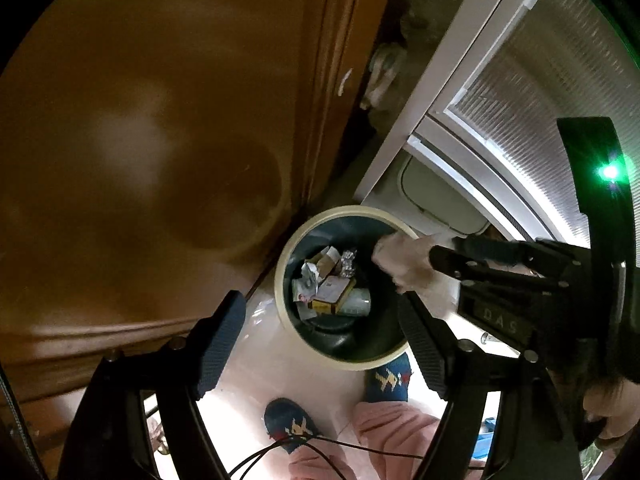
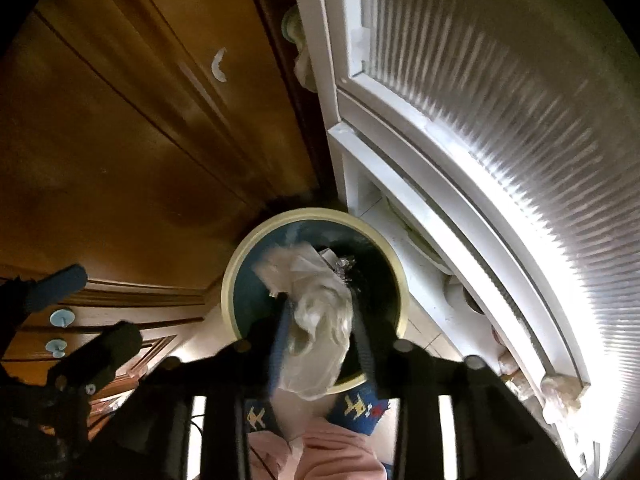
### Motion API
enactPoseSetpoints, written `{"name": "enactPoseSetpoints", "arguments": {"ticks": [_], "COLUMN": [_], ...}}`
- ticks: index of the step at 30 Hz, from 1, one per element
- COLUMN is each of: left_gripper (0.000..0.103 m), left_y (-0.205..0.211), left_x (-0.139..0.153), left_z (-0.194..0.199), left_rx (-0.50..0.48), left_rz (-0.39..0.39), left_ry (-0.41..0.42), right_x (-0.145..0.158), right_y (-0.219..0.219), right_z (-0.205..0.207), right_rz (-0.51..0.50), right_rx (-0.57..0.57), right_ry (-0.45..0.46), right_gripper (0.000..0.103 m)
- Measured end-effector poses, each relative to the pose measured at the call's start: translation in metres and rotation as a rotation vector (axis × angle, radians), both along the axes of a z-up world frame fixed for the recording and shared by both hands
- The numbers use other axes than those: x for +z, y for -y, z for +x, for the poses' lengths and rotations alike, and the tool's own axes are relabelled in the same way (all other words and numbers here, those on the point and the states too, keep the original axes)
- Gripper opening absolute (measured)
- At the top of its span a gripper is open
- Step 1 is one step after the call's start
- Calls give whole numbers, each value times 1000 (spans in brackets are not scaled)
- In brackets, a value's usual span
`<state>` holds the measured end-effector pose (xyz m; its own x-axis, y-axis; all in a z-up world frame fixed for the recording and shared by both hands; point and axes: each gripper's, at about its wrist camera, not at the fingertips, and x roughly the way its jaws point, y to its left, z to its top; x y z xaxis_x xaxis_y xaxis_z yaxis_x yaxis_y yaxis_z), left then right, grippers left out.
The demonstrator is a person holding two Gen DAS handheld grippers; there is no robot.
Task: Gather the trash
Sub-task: 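Carry the tissue and packet down over the floor bin and open both tools, then raise both tools from the bin back toward the counter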
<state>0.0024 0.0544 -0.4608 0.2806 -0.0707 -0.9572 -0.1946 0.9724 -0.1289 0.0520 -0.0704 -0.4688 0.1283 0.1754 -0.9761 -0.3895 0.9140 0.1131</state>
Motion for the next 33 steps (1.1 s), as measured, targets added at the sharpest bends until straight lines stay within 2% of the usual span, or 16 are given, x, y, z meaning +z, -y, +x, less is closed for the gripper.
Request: {"name": "enactPoseSetpoints", "arguments": {"ticks": [1, 6, 11, 20, 26, 33], "left_gripper": [77, 77, 77, 77, 78, 80], "left_y": [-1, -1, 1, 17, 17, 11], "left_x": [3, 19, 52, 158, 244, 321], "left_z": [-3, -10, -15, -25, -29, -22], "left_rx": [3, 10, 3, -59, -79, -83], "left_rz": [3, 9, 15, 38, 59, 92], "left_ry": [1, 5, 18, 104, 199, 297], "right_x": [0, 17, 47, 146, 220, 309], "right_y": [-4, -5, -4, 6, 11, 12], "right_z": [0, -5, -10, -30, -43, -47], "right_rz": [-1, 7, 3, 26, 50, 79], "right_rx": [1, 8, 24, 63, 108, 200], "right_ry": [1, -1, 1, 43, 81, 202], "right_gripper": [54, 54, 54, 54, 54, 54]}}
